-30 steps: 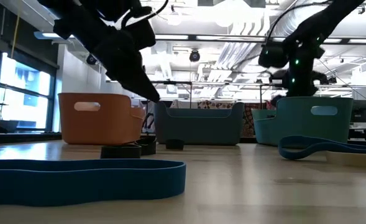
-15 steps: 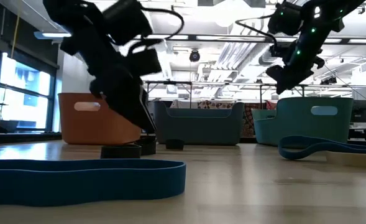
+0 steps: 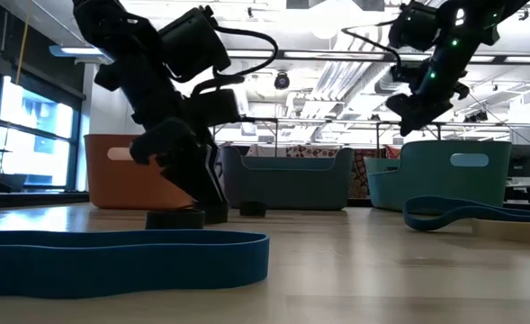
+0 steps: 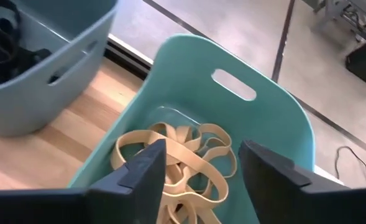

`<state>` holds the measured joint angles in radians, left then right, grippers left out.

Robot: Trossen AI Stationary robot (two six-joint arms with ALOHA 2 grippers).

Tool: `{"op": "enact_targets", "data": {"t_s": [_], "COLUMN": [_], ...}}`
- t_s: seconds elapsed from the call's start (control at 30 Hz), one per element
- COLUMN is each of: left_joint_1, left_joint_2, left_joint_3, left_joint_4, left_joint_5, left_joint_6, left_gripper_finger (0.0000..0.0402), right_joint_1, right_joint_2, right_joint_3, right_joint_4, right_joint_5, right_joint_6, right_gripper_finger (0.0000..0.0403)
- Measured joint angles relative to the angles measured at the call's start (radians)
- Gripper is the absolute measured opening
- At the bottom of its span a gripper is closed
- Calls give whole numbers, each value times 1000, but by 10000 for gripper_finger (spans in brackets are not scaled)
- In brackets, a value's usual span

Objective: Sort rubber bands into baskets
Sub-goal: Put the black rubber band into the blue bin

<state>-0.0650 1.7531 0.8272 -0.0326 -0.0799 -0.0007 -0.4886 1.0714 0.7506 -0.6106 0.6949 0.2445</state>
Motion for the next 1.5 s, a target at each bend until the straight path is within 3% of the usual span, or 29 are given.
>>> {"op": "enact_targets", "data": {"t_s": [0.2, 0.4, 0.53, 0.87, 1.03, 1.5], "left_joint_1": [0, 25, 92, 317, 427, 590], "left_joint_2": [0, 0, -1, -1, 20, 292], "left_joint_3": [40, 169, 259, 404, 442, 710], "left_joint_4": [-27, -100, -124, -185, -178, -291], "left_joint_5": [-10, -105, -114, -112, -26, 97], "left_joint_6": [44, 130, 133, 187, 216, 274], "left_gripper_finger": [7, 6, 3, 1, 1, 1], "right_joint_1": [46, 110, 154, 241, 263, 302], "right_joint_2": [-27, -58, -68, -67, -67, -67], "right_joint_3": [0, 0, 0, 0, 0, 0], "right_joint_4": [0, -9, -18, -22, -20, -11], "right_joint_5": [-1, -18, -18, -18, -18, -18], "right_joint_6": [-1, 1, 2, 47, 70, 99], "right_gripper_finger": [126, 47, 6, 1, 1, 0]}}
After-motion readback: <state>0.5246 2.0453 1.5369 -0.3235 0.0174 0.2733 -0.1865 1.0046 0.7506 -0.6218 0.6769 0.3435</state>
